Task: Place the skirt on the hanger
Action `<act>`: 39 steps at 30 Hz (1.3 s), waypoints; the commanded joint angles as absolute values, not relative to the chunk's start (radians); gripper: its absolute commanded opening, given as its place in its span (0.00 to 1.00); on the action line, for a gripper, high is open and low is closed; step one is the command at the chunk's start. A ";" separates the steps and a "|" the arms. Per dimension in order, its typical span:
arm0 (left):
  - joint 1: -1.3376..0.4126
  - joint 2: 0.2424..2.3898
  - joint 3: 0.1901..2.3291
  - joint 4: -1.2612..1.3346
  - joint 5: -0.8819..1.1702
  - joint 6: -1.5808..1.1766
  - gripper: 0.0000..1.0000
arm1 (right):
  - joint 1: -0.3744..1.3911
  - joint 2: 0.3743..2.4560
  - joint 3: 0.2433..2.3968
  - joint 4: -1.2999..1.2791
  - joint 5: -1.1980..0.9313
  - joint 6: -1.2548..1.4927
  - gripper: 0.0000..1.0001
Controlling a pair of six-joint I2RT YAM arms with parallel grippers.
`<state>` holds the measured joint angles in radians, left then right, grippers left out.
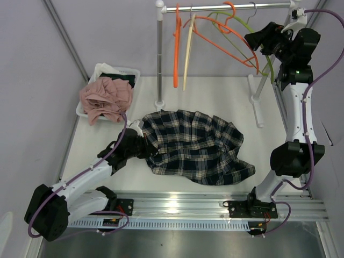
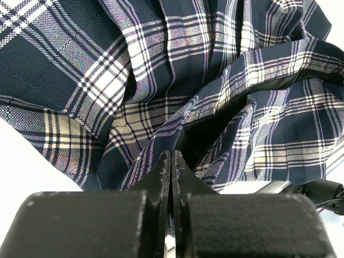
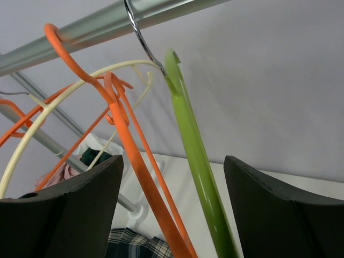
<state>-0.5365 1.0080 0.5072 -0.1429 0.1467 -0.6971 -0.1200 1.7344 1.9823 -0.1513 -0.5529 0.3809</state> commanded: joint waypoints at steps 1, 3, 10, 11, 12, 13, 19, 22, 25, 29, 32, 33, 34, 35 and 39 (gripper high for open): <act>-0.545 1.003 0.523 -0.123 0.170 -0.675 0.02 | -0.106 1.701 1.991 -0.161 -0.509 0.325 0.80; -0.545 1.000 0.523 -0.124 0.172 -0.672 0.02 | -0.101 1.704 1.993 -0.173 -0.497 0.322 0.69; -0.545 0.991 0.515 -0.129 0.169 -0.672 0.02 | -0.078 1.726 2.022 -0.205 -0.476 0.319 0.57; -0.545 0.991 0.518 -0.129 0.169 -0.672 0.02 | -0.075 1.732 2.031 -0.219 -0.474 0.311 0.57; -0.545 0.989 0.514 -0.129 0.167 -0.672 0.02 | -0.069 1.738 2.042 -0.232 -0.463 0.304 0.57; -0.545 0.988 0.515 -0.130 0.167 -0.672 0.02 | -0.055 1.747 2.058 -0.257 -0.454 0.281 0.57; -0.545 0.973 0.514 -0.143 0.164 -0.673 0.02 | -0.003 1.749 2.085 -0.316 -0.344 0.192 0.49; -0.545 0.968 0.514 -0.147 0.161 -0.670 0.02 | 0.049 1.747 2.097 -0.342 -0.244 0.152 0.42; -0.543 0.962 0.515 -0.153 0.160 -0.670 0.02 | 0.092 1.753 2.132 -0.386 -0.186 0.092 0.26; -0.543 0.960 0.512 -0.152 0.160 -0.672 0.02 | 0.136 1.763 2.161 -0.408 -0.184 0.048 0.08; -0.545 0.957 0.512 -0.153 0.160 -0.672 0.03 | 0.161 1.769 2.193 -0.414 -0.183 0.037 0.05; -0.545 0.957 0.509 -0.155 0.158 -0.672 0.03 | 0.175 1.775 2.219 -0.423 -0.163 0.035 0.04; -0.545 0.954 0.509 -0.155 0.158 -0.675 0.02 | 0.181 1.781 2.235 -0.428 -0.155 0.035 0.03; -0.545 0.954 0.509 -0.155 0.156 -0.673 0.02 | 0.183 1.786 2.250 -0.436 -0.152 0.035 0.03; -0.545 0.951 0.511 -0.158 0.156 -0.673 0.03 | 0.192 1.802 2.328 -0.489 -0.020 0.057 0.00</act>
